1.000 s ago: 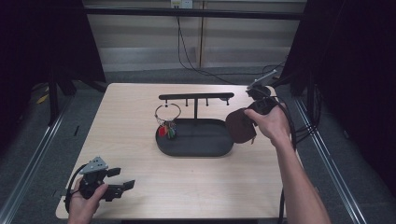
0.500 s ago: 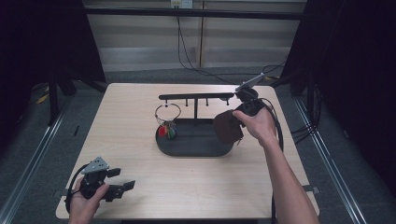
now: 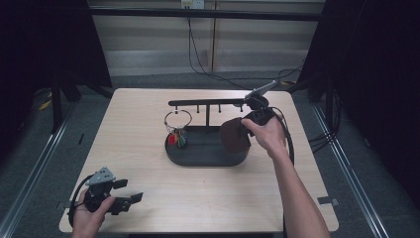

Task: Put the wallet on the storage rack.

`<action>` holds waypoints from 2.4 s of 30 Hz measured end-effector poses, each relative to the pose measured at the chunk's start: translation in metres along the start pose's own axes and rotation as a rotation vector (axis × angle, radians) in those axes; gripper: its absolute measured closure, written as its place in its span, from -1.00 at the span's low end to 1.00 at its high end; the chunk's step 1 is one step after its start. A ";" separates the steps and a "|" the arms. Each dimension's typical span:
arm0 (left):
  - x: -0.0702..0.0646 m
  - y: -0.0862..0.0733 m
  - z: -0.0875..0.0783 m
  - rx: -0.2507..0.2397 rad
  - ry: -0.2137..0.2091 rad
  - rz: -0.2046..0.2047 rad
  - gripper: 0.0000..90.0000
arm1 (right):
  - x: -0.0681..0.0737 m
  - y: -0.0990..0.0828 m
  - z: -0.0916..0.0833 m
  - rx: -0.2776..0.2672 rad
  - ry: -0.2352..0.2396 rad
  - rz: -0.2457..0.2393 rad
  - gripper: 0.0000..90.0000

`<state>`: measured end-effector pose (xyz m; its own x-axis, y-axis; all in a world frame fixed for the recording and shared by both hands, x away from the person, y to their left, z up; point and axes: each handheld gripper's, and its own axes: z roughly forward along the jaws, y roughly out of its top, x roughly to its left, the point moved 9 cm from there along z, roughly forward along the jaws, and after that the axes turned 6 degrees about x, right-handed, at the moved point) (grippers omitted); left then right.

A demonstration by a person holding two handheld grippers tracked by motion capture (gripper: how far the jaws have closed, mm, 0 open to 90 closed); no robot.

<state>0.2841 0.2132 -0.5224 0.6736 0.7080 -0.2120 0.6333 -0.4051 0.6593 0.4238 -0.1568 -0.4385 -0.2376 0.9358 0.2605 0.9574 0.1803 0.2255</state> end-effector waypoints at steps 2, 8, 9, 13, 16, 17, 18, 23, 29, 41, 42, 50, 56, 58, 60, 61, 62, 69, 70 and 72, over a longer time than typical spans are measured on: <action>0.000 0.000 0.000 -0.003 0.000 -0.001 -0.56 | 0.000 0.000 0.002 -0.004 0.002 0.000 0.40; 0.000 0.000 0.000 -0.001 0.000 -0.001 -0.56 | 0.002 0.000 0.015 -0.009 0.017 0.007 0.40; 0.000 0.000 0.000 -0.001 0.000 -0.001 -0.56 | 0.002 0.000 0.015 -0.009 0.017 0.007 0.40; -0.001 0.000 -0.001 -0.002 -0.006 0.000 -0.56 | 0.001 0.001 0.024 -0.020 0.025 0.023 0.40; 0.000 0.000 0.000 0.001 -0.007 0.001 -0.56 | 0.000 0.002 0.029 -0.031 0.027 0.027 0.40; -0.001 0.000 0.000 0.002 -0.008 0.001 -0.56 | 0.001 0.003 0.031 -0.039 0.030 0.033 0.40; -0.001 0.000 0.000 0.001 -0.008 0.001 -0.56 | 0.000 0.003 0.032 -0.046 0.032 0.033 0.40; -0.001 0.000 -0.001 -0.001 -0.008 0.001 -0.56 | 0.001 0.003 0.040 -0.054 0.043 0.039 0.40; -0.001 0.000 -0.001 0.004 -0.013 0.003 -0.56 | -0.001 0.003 0.045 -0.086 0.054 0.056 0.40; -0.001 0.000 -0.001 0.005 -0.016 0.002 -0.56 | -0.011 -0.003 0.054 -0.085 0.066 0.094 0.39; -0.001 0.000 -0.001 0.007 -0.016 0.002 -0.56 | -0.013 -0.004 0.056 -0.086 0.070 0.104 0.39; -0.001 0.000 0.000 0.006 -0.013 0.001 -0.56 | -0.015 -0.003 0.065 -0.088 0.081 0.114 0.39; -0.001 -0.001 -0.001 0.008 -0.017 0.002 -0.56 | -0.018 -0.002 0.069 -0.090 0.097 0.123 0.36; -0.001 -0.001 -0.001 0.009 -0.017 0.005 -0.56 | -0.020 -0.002 0.069 -0.088 0.090 0.123 0.35; -0.001 0.000 -0.001 0.009 -0.017 0.005 -0.56 | -0.024 -0.003 0.070 -0.087 0.063 0.119 0.35; -0.001 0.000 -0.001 0.006 -0.014 0.004 -0.56 | -0.024 -0.003 0.071 -0.087 0.061 0.124 0.34; -0.001 -0.001 -0.001 0.009 -0.016 0.006 -0.56 | -0.026 -0.004 0.071 -0.089 0.058 0.122 0.34; -0.001 -0.001 -0.001 0.008 -0.014 0.006 -0.56 | -0.027 -0.005 0.073 -0.083 0.067 0.129 0.30; -0.001 -0.001 -0.001 0.009 -0.016 0.005 -0.56 | -0.028 -0.005 0.072 -0.088 0.065 0.126 0.28; -0.001 0.000 -0.001 0.007 -0.015 0.002 -0.56 | -0.028 -0.005 0.070 -0.098 0.064 0.124 0.19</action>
<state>0.2829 0.2136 -0.5218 0.6804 0.6985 -0.2218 0.6349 -0.4105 0.6546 0.4368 -0.1632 -0.5128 -0.1315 0.9271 0.3510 0.9603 0.0313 0.2772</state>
